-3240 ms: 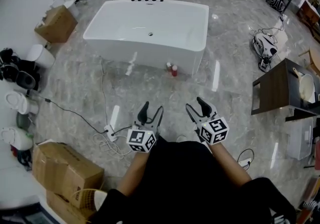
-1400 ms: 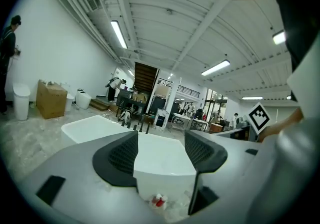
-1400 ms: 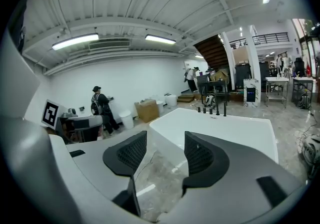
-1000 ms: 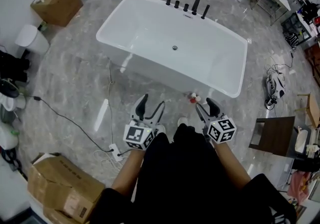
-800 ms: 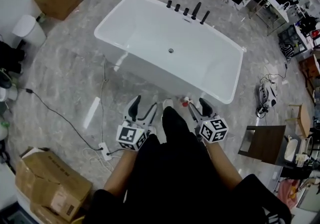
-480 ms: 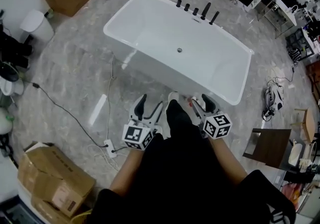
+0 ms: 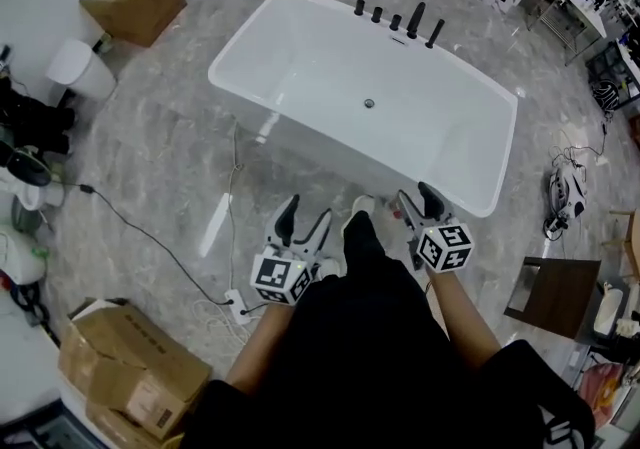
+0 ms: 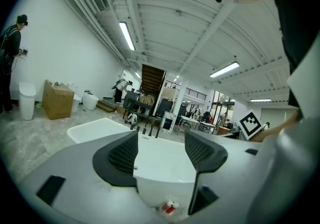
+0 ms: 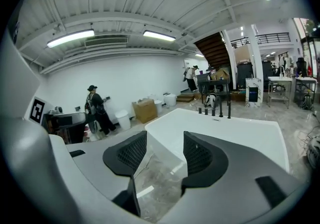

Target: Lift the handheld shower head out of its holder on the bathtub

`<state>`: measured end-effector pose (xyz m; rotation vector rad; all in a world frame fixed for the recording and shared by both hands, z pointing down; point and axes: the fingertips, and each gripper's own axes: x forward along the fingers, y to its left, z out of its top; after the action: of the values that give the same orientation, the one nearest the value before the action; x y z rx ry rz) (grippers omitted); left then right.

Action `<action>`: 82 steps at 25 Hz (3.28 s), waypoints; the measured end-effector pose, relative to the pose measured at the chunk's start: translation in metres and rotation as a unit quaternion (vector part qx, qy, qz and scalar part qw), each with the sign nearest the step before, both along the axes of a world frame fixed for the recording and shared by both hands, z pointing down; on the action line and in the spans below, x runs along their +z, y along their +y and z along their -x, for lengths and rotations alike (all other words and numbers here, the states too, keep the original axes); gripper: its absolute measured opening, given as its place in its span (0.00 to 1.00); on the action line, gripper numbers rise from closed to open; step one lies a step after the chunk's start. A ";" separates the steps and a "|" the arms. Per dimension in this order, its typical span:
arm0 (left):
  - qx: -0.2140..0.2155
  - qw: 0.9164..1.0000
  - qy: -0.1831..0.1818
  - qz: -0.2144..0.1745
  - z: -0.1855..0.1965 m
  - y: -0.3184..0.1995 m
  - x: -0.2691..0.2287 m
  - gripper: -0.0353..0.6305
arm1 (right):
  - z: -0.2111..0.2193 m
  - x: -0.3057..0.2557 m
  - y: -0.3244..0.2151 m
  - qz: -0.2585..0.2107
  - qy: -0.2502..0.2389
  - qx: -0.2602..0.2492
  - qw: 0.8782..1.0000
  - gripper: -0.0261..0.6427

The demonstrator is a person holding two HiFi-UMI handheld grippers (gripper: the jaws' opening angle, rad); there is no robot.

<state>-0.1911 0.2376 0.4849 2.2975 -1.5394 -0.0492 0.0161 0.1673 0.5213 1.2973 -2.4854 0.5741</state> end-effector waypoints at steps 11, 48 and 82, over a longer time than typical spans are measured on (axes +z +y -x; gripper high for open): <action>0.023 1.000 -0.019 0.005 -0.028 -0.144 0.003 0.46 | -0.069 0.009 -0.157 -0.004 -0.012 0.078 0.997 0.35; 0.099 0.994 -0.032 0.012 -0.132 -0.414 0.017 0.46 | -0.150 0.039 -0.384 0.025 0.003 0.080 0.996 0.35; 0.198 0.979 -0.021 0.047 -0.209 -0.557 0.102 0.46 | -0.202 0.193 -0.672 0.034 0.025 0.138 0.990 0.36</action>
<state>0.0178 -0.3197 0.5874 2.4939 -1.0514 0.1737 0.2179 -0.5051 0.7144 1.6198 -2.2409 0.6745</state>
